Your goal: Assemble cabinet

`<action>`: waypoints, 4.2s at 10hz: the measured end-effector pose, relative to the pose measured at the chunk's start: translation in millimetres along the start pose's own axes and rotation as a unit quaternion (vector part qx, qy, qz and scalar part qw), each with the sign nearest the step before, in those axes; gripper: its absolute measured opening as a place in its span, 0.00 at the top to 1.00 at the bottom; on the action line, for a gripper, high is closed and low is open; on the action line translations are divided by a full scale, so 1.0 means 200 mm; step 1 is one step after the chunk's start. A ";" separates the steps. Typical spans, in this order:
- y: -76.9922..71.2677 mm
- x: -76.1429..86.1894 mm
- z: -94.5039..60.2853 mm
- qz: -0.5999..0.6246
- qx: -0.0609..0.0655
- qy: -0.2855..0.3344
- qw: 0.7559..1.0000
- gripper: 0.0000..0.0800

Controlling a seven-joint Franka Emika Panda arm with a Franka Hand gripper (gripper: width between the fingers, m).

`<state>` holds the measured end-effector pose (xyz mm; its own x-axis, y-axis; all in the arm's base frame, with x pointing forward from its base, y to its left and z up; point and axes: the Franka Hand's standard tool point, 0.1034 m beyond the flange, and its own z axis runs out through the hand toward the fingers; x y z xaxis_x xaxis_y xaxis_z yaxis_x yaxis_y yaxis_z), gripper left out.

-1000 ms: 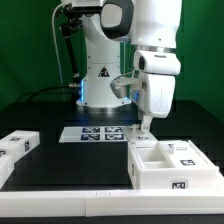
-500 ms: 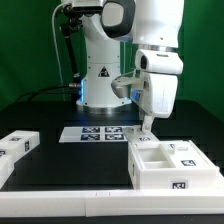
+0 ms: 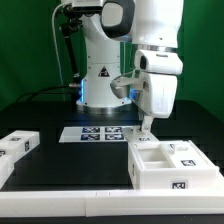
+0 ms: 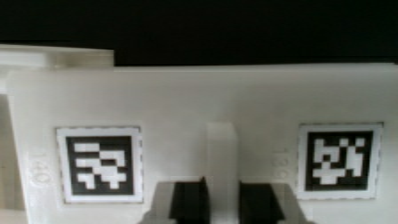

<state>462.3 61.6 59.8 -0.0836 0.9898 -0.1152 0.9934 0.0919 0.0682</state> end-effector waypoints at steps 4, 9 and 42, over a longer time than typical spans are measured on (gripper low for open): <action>0.03 0.00 0.02 0.009 0.001 0.001 1.000 0.91; 0.22 0.00 0.02 0.016 -0.010 -0.002 1.000 0.91; 0.41 -0.03 -0.12 0.163 -0.047 0.003 0.986 0.00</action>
Offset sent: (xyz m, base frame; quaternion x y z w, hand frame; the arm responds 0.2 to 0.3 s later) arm 0.0282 0.0013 -0.0095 0.0117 -0.0094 0.0619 0.9980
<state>543.1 65.9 90.2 0.2374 0.9692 -0.0657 0.9560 -0.2211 0.1928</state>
